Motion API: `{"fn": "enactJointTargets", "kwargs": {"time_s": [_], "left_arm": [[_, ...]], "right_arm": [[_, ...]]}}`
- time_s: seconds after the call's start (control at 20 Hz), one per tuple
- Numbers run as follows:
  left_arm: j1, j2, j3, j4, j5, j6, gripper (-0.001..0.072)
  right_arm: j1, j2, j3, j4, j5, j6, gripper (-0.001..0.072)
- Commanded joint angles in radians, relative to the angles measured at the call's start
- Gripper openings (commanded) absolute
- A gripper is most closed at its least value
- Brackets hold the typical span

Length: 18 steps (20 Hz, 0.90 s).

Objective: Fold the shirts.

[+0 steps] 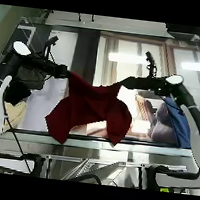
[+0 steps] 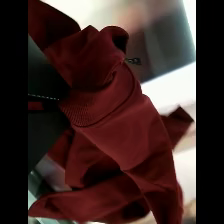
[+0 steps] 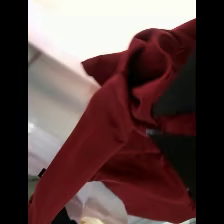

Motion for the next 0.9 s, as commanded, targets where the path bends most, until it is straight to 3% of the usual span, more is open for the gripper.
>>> {"fn": "enactJointTargets", "kwargs": {"time_s": [0.0, 0.2, 0.3, 0.5, 0.7, 0.85], "left_arm": [[0.037, -0.13, 0.002, -0.004, -0.004, 0.027, 0.002], [0.047, -0.156, 0.002, -0.004, -0.011, 0.036, 0.0021], [0.047, -0.154, 0.002, -0.003, -0.016, 0.045, 0.0021], [0.047, -0.154, 0.002, -0.005, -0.04, 0.045, 0.0021], [0.047, -0.154, 0.002, -0.005, -0.075, 0.041, 0.0021], [0.047, -0.154, 0.002, -0.034, -0.081, 0.041, 0.0021]], "right_arm": [[-0.02, -0.119, 0.0, 0.028, 0.018, 0.01, 0.0344], [-0.18, -0.077, -0.016, 0.025, 0.354, 0.149, 0.0347], [-0.229, -0.017, -0.112, 0.005, 0.423, 0.204, 0.0345], [-0.275, 0.227, -0.479, -0.129, 0.386, 0.318, 0.0346], [-0.221, 0.549, -0.882, -0.226, 0.216, 0.583, 0.039], [-0.113, 0.674, -1.001, -0.24, 0.019, 0.673, 0.0389]]}}
